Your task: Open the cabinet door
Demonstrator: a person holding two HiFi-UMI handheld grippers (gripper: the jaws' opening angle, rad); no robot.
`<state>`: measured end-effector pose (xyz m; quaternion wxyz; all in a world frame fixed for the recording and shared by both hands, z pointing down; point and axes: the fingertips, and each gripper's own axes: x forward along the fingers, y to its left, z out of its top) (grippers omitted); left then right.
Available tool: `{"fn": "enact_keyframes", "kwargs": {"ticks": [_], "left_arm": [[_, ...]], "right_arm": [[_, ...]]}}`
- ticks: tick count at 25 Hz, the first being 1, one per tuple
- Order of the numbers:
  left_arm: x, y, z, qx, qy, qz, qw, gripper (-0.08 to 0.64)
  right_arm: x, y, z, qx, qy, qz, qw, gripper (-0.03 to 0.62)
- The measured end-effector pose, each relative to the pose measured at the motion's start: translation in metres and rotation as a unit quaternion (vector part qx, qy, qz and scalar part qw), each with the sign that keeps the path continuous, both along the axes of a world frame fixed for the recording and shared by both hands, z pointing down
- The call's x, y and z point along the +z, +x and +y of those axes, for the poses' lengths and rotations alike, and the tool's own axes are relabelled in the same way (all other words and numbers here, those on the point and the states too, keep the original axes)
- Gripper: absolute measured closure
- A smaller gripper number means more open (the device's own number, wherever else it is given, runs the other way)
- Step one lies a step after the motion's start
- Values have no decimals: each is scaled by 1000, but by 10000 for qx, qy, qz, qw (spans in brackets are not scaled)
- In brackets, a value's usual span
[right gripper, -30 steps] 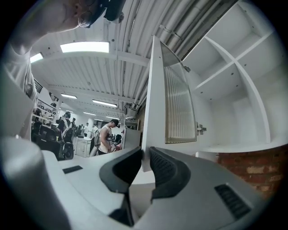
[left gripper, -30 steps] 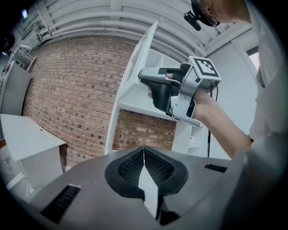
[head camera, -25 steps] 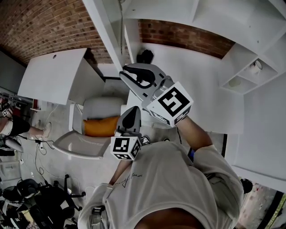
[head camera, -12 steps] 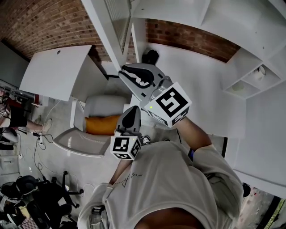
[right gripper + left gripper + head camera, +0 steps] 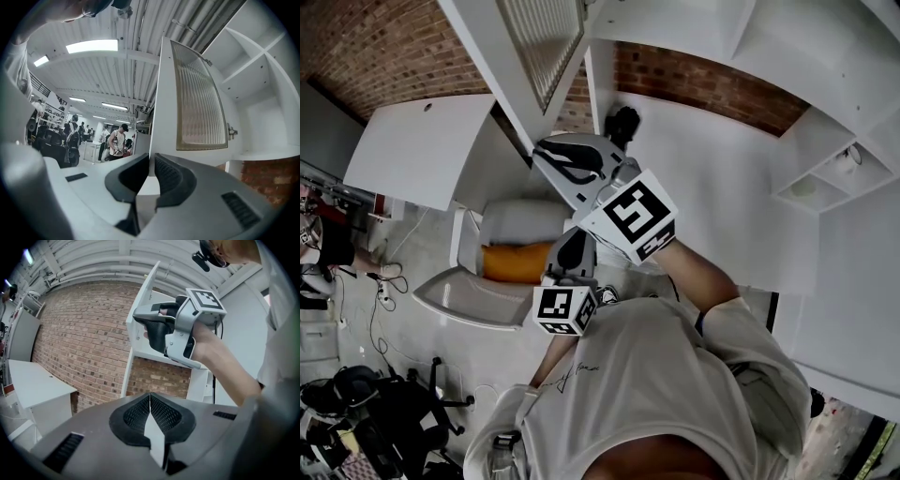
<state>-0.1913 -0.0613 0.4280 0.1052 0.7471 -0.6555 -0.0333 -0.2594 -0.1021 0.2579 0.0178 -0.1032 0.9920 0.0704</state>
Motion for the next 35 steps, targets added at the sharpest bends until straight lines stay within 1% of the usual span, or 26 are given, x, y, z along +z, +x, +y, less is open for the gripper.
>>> {"fn": "enact_keyframes", "kwargs": {"ticks": [5, 9, 16, 20, 35], "left_arm": [[3, -6, 2, -69, -20, -32, 10000, 544], [6, -7, 3, -97, -58, 41, 9999, 543], [7, -3, 1, -21, -89, 131, 9999, 543], [7, 2, -1, 40, -95, 130, 9999, 543], [9, 21, 0, 176, -144, 145, 9996, 543]], "right_arm": [[2, -14, 3, -109, -25, 34, 9999, 549], [4, -10, 5, -161, -48, 43, 9999, 549], [8, -2, 2, -98, -117, 81, 9999, 552], [10, 10, -5, 49, -74, 75, 9999, 557], [22, 57, -25, 624, -194, 112, 9978, 566]]}}
